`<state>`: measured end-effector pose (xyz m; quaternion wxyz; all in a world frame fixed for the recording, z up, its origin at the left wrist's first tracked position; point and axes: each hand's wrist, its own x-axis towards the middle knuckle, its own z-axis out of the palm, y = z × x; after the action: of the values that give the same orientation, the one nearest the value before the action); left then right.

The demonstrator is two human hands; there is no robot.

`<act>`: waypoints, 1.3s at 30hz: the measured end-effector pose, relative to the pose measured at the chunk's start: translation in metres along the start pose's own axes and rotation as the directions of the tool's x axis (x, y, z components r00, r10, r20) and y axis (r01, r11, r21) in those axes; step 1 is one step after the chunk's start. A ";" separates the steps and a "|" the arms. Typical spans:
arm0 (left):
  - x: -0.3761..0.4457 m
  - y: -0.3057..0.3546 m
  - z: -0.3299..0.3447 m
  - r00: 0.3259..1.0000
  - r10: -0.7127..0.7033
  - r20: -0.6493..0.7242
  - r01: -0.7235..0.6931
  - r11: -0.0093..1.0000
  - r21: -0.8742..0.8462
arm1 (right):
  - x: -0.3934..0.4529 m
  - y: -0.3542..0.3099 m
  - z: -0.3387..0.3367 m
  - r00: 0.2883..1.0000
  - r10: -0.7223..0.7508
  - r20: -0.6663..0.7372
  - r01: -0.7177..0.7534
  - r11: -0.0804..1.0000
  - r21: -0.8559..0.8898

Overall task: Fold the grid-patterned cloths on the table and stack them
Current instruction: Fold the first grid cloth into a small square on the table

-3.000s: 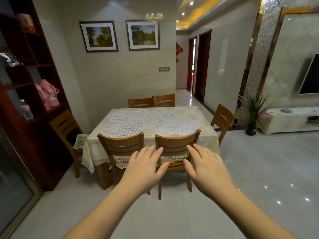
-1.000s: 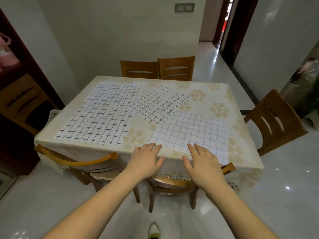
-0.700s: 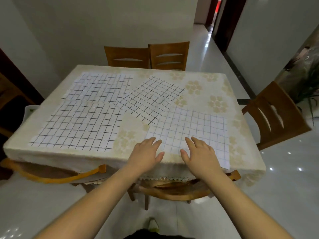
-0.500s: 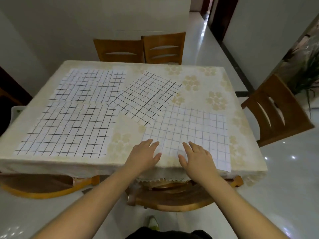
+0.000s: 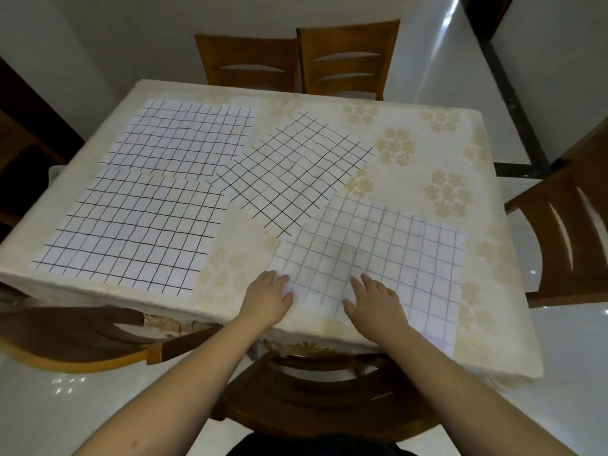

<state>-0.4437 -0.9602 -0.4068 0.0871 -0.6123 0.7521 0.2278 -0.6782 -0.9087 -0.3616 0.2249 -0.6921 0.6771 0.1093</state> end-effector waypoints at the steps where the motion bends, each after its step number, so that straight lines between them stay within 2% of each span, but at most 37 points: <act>1: 0.002 0.000 0.004 1.000 -0.026 0.003 0.026 1.000 0.010 | 0.007 0.007 0.002 1.000 0.007 0.027 -0.007 1.000 -0.005; 4: 0.009 0.004 0.014 0.994 -0.111 0.011 0.111 0.993 0.034 | 0.024 0.027 0.009 0.996 0.006 0.087 -0.005 1.000 -0.016; 8: 0.012 0.010 0.028 0.980 -0.179 0.092 0.176 0.984 0.034 | 0.037 0.042 0.020 0.992 -0.045 0.116 0.049 0.998 -0.031; 18: 0.012 0.030 0.037 0.985 -0.163 0.063 0.161 0.987 0.028 | 0.045 0.053 0.039 0.990 -0.100 0.103 0.105 0.993 -0.049; 22: 0.008 0.047 0.037 0.993 -0.118 -0.021 0.117 0.993 -0.018 | 0.045 0.056 0.037 0.986 -0.115 0.122 0.120 0.992 -0.030; 30: -0.004 0.090 0.028 0.988 0.060 -0.140 -0.067 0.997 -0.044 | 0.044 0.062 0.033 0.978 -0.144 0.148 0.141 0.989 0.033; 32: -0.006 0.099 0.024 0.983 0.110 -0.147 -0.117 0.992 -0.041 | 0.047 0.064 0.027 0.978 -0.137 0.159 0.123 0.988 0.096; 34: -0.010 0.108 0.019 0.976 0.155 -0.155 -0.161 0.987 -0.028 | 0.050 0.065 0.017 0.985 -0.108 0.134 0.072 0.967 0.246; 37: -0.015 0.118 0.013 0.959 0.220 -0.178 -0.224 0.975 -0.002 | 0.051 0.064 -0.009 0.998 0.021 0.063 -0.054 0.805 0.590; 39: -0.018 0.124 0.012 0.941 0.269 -0.203 -0.269 0.963 0.029 | 0.050 0.062 -0.027 0.998 0.058 0.017 -0.053 0.694 0.718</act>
<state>-0.5606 -0.9207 -0.3804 -0.0227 -0.5239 0.8337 0.1729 -0.7405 -0.9641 -0.3705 0.4711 -0.5292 0.6875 -0.1591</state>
